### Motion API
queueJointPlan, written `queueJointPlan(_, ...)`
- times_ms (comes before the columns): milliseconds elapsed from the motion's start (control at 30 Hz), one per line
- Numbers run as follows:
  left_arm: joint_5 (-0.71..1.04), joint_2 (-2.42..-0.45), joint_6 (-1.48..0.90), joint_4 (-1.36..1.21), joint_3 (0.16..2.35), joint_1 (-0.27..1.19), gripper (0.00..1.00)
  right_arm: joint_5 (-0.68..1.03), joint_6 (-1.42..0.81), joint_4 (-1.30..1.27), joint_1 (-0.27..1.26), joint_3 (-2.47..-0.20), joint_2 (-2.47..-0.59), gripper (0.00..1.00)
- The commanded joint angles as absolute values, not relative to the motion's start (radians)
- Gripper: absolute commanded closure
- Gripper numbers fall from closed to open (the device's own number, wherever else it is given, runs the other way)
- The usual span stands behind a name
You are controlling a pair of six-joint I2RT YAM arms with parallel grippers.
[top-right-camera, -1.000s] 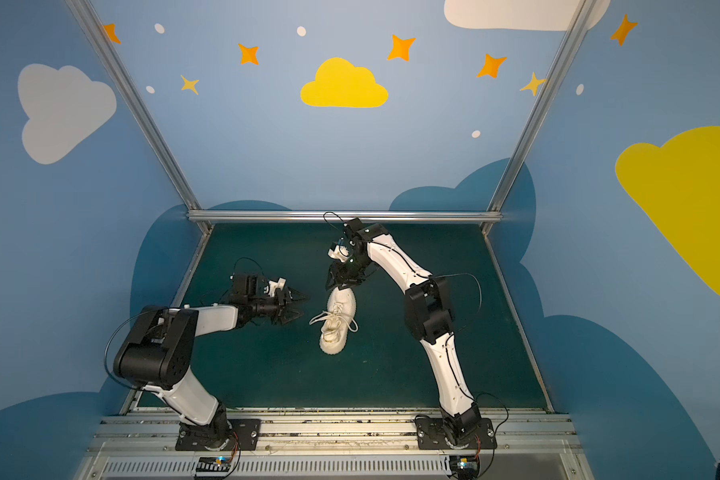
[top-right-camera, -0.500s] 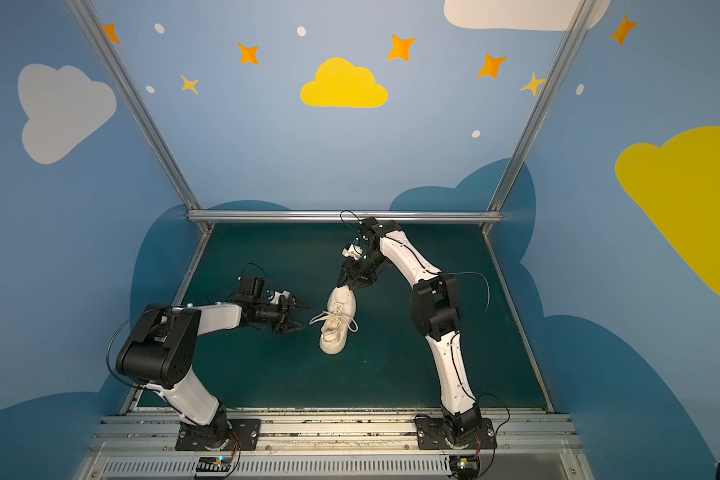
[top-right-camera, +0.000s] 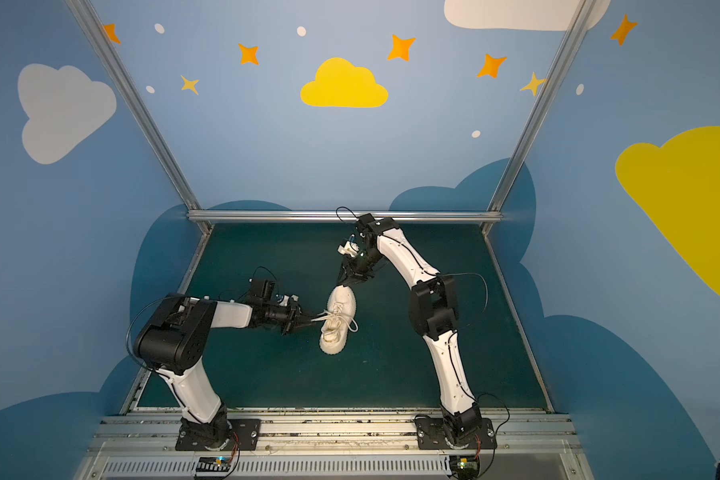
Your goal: Tie the shoes
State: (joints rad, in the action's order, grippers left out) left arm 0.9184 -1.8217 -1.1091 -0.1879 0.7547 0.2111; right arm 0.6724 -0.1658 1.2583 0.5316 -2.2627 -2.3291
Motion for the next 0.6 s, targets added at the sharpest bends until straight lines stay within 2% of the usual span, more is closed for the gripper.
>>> queueJointPlan(0,0.93,-1.758,-1.076,-0.136,0.779,0.206,0.86,0.6,-0.175,1.298,0.572,-2.312,-2.378,0.77)
queueJointPlan(200,0.899,-1.659,-1.004,0.011,0.772,0.186,0.9,0.517,-0.187,1.306,0.636,-2.354,-2.427,0.78)
queueJointPlan(567,0.954,-1.661,-0.971,0.051,0.743,0.172,0.87,0.381,-0.147,1.363,0.716,-2.386,-2.47,0.82)
